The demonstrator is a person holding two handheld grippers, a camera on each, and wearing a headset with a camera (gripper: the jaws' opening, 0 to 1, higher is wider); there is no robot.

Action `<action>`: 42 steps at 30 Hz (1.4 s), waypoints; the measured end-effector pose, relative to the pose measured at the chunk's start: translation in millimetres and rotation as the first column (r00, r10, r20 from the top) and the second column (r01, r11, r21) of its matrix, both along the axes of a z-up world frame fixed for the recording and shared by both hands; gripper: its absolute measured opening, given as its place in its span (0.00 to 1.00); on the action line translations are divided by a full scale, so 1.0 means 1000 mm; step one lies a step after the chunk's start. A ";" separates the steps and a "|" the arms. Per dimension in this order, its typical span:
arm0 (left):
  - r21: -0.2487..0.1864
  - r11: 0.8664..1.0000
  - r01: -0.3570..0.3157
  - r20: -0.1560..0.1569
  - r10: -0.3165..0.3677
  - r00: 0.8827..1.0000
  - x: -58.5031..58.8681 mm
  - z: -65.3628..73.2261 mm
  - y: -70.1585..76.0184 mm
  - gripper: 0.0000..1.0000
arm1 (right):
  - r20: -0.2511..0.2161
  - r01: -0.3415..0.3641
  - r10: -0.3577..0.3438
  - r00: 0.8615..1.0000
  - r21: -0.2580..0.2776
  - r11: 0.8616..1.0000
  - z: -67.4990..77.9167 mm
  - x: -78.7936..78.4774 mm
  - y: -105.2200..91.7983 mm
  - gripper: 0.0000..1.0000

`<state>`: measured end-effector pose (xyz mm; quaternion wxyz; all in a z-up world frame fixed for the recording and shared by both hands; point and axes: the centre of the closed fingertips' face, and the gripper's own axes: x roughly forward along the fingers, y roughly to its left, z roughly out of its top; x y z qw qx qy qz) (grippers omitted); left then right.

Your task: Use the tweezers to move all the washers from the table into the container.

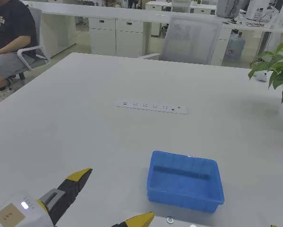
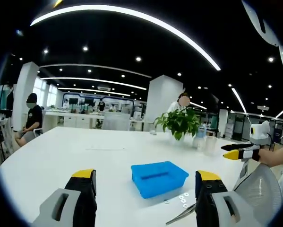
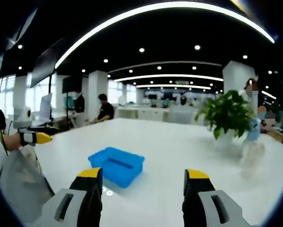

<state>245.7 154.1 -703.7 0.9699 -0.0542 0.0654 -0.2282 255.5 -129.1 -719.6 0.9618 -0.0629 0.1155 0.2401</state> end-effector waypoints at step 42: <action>0.014 1.000 -0.005 -0.017 0.005 1.000 0.001 -0.006 0.003 0.81 | -0.008 0.029 -0.029 1.000 -0.013 0.999 0.002 -0.001 0.001 0.65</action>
